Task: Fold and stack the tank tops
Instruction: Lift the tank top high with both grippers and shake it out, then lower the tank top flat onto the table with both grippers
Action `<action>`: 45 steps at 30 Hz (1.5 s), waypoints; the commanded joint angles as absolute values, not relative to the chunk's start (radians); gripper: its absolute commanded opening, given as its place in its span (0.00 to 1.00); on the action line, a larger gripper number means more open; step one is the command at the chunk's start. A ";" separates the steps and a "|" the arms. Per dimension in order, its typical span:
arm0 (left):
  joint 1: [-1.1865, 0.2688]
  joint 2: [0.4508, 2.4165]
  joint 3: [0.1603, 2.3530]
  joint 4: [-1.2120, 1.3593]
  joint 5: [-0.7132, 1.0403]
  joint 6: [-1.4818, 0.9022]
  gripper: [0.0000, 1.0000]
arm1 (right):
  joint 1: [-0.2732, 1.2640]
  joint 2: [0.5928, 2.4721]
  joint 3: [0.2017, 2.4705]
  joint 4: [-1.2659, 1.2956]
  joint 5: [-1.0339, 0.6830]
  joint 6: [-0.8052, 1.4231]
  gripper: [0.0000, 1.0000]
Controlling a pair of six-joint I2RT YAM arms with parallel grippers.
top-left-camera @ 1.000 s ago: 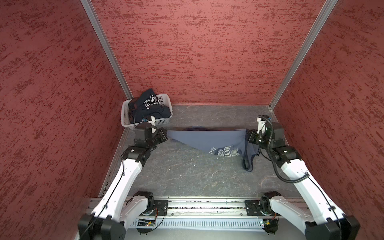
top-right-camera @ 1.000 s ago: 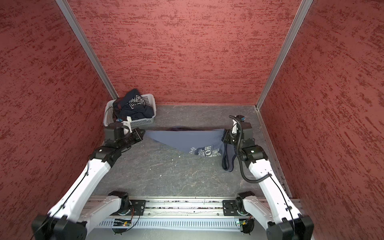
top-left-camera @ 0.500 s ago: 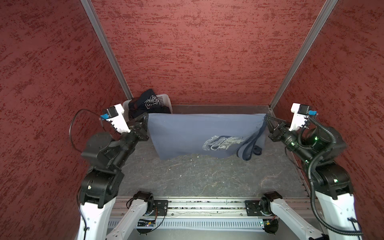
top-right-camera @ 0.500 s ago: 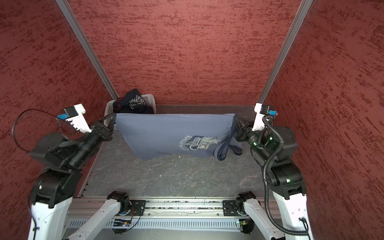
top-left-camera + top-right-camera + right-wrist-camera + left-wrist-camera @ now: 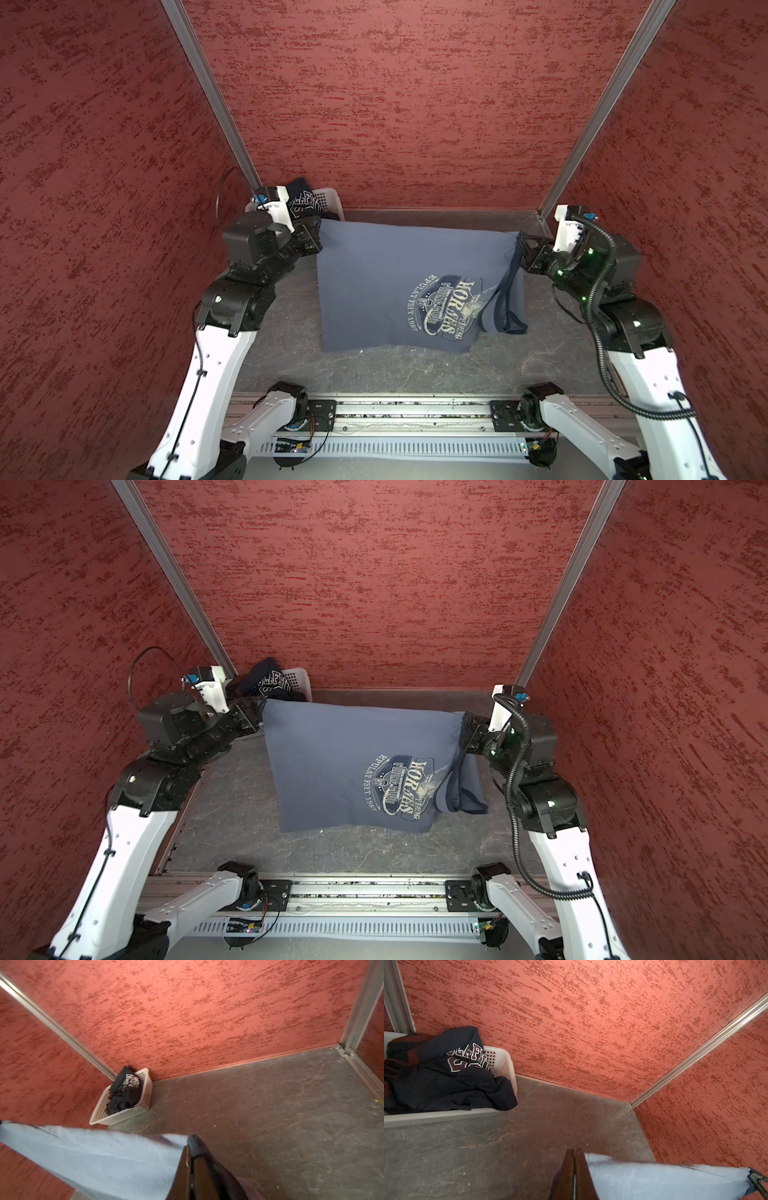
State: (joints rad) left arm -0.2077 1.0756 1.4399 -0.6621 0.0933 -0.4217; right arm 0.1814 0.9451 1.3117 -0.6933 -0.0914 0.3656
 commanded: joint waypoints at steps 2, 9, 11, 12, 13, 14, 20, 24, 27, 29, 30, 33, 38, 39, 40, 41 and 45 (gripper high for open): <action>-0.208 1.271 1.510 -0.600 0.083 -0.436 0.00 | 0.133 1.070 1.342 -0.567 0.014 0.330 0.00; -0.173 1.543 1.912 -0.615 0.122 -0.409 0.00 | 0.025 1.322 1.672 -0.506 -0.077 0.295 0.00; -0.163 1.621 2.061 -0.643 0.141 -0.397 0.00 | 0.008 1.380 1.788 -0.513 -0.090 0.282 0.00; -0.159 1.654 2.133 -0.665 0.146 -0.393 0.00 | 0.002 1.403 1.841 -0.517 -0.096 0.275 0.00; -0.153 1.689 2.213 -0.688 0.159 -0.384 0.00 | -0.001 1.429 1.903 -0.526 -0.102 0.266 0.00; -0.148 1.720 2.288 -0.706 0.166 -0.378 0.00 | -0.002 1.447 1.961 -0.537 -0.108 0.258 0.00; -0.131 1.674 2.235 -0.622 0.234 -0.350 0.00 | -0.003 1.467 2.019 -0.543 -0.222 0.216 0.00; -0.129 1.464 1.781 -0.399 0.300 -0.343 0.00 | -0.002 1.325 1.747 -0.465 -0.319 0.248 0.00; -0.118 1.296 1.418 -0.278 0.310 -0.355 0.01 | -0.001 1.204 1.466 -0.389 -0.417 0.296 0.01; -0.108 1.198 1.212 -0.228 0.320 -0.369 0.03 | 0.001 1.137 1.285 -0.350 -0.461 0.330 0.01; -0.103 1.154 1.124 -0.217 0.324 -0.380 0.04 | 0.002 1.107 1.195 -0.334 -0.484 0.345 0.01; -0.095 1.046 0.887 -0.202 0.347 -0.419 0.11 | 0.011 1.067 0.989 -0.309 -0.553 0.364 0.01; -0.075 0.976 0.697 -0.334 0.256 -0.489 0.26 | 0.029 1.073 0.796 -0.283 -0.555 0.393 0.17; -0.062 0.972 0.689 -0.382 0.235 -0.512 0.38 | 0.030 1.077 0.784 -0.283 -0.555 0.400 0.30; -0.044 0.969 0.684 -0.413 0.230 -0.532 0.49 | 0.030 1.076 0.781 -0.289 -0.543 0.405 0.44; -0.028 0.966 0.687 -0.444 0.227 -0.550 0.55 | 0.030 1.070 0.783 -0.304 -0.514 0.411 0.57; -0.019 0.968 0.738 -0.518 0.192 -0.575 0.62 | 0.030 1.034 0.824 -0.418 -0.354 0.416 0.79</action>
